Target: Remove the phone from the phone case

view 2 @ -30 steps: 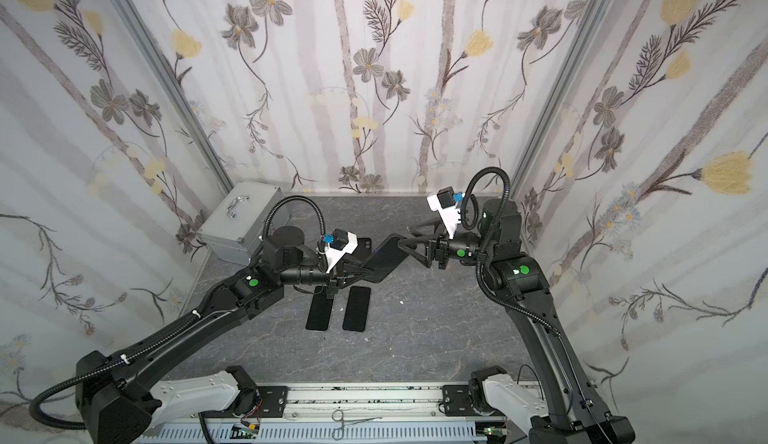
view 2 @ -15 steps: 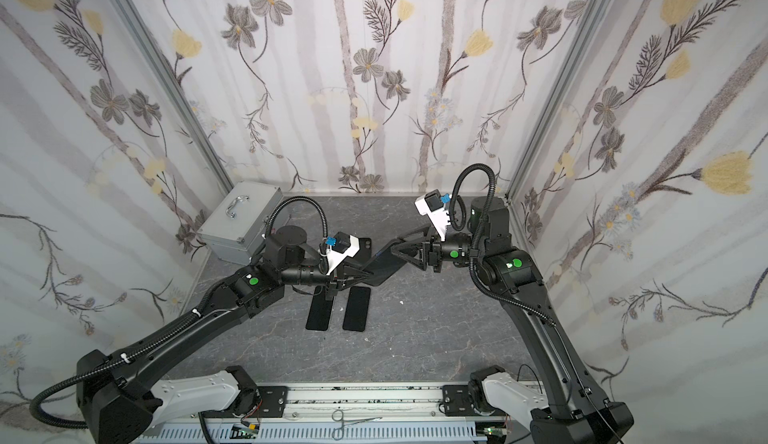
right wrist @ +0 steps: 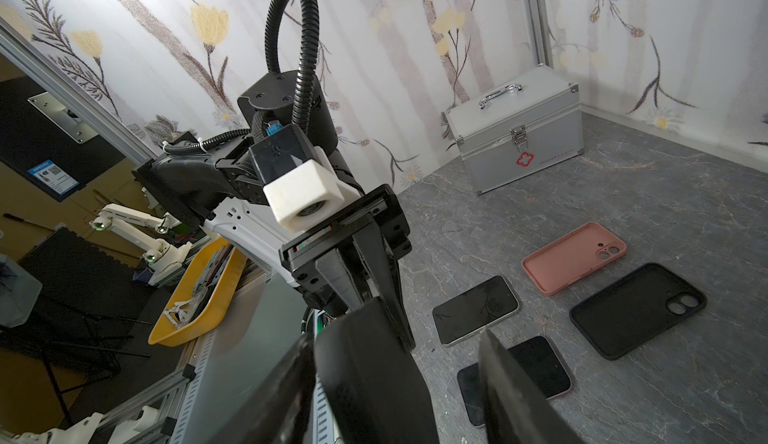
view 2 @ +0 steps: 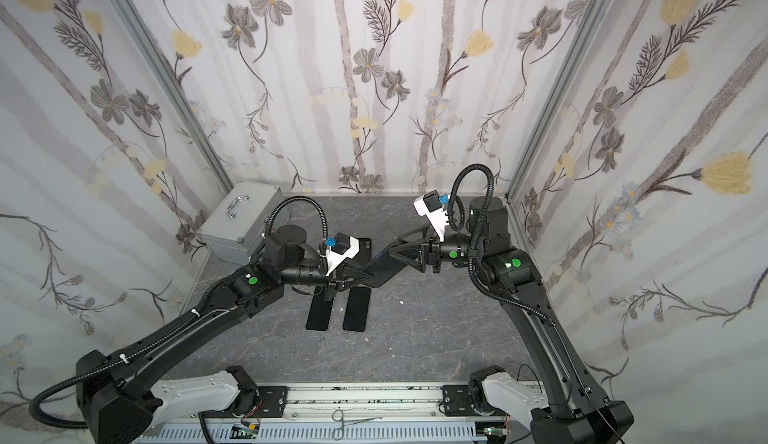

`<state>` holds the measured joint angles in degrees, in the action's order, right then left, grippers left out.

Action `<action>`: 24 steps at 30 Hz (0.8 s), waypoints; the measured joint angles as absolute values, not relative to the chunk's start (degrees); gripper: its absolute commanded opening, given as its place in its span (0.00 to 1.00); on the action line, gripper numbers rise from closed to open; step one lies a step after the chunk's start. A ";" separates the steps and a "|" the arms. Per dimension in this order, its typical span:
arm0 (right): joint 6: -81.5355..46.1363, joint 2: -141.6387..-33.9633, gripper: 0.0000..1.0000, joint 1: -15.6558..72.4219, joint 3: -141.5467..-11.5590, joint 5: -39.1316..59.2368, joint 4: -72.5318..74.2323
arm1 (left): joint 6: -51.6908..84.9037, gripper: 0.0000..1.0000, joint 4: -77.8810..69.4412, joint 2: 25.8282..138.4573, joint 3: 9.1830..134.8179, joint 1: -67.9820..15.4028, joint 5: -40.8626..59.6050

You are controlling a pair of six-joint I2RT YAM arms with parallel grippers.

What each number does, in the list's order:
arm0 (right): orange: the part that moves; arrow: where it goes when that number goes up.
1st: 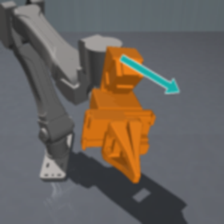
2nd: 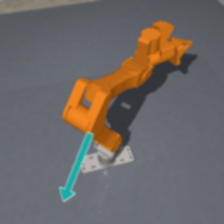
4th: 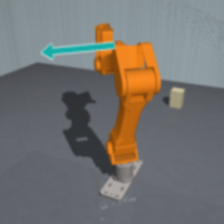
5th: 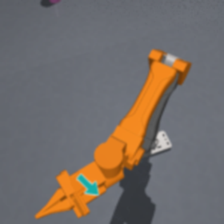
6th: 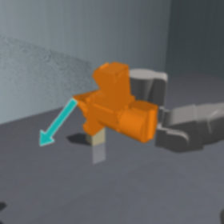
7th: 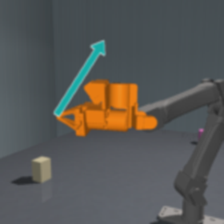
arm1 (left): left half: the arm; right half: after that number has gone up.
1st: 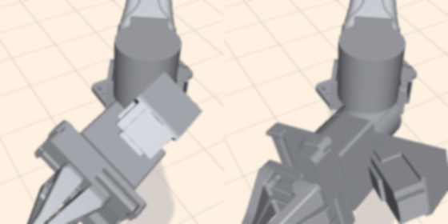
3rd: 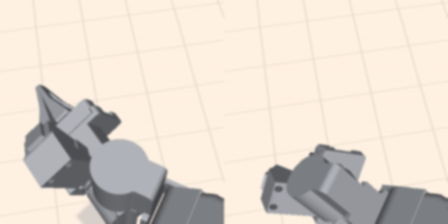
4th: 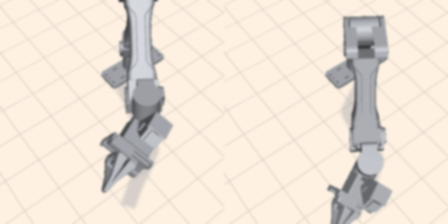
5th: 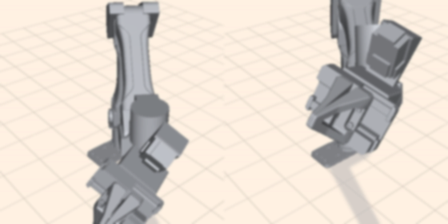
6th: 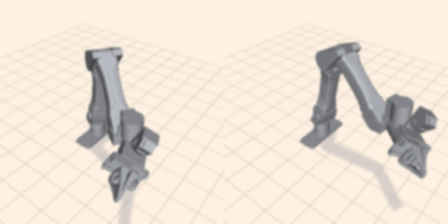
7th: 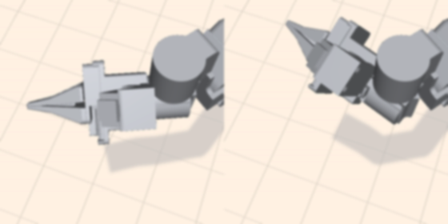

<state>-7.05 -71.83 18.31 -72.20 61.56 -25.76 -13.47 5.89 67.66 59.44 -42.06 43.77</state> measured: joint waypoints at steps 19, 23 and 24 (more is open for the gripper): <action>-14.09 -71.70 0.52 18.31 -68.36 64.16 -19.81 | -13.54 0.00 6.55 67.83 59.44 -42.11 44.49; -16.64 -71.20 0.53 18.31 -67.37 64.58 -17.21 | -13.56 0.00 6.63 67.94 59.44 -42.15 44.86; -16.99 -71.13 0.52 18.31 -67.33 64.60 -16.64 | -13.61 0.00 6.74 67.94 59.44 -42.17 44.93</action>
<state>-16.99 -71.13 18.31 -67.33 64.60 -16.64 -13.61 6.74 67.94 59.44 -42.17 44.93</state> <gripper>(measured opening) 0.532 0.119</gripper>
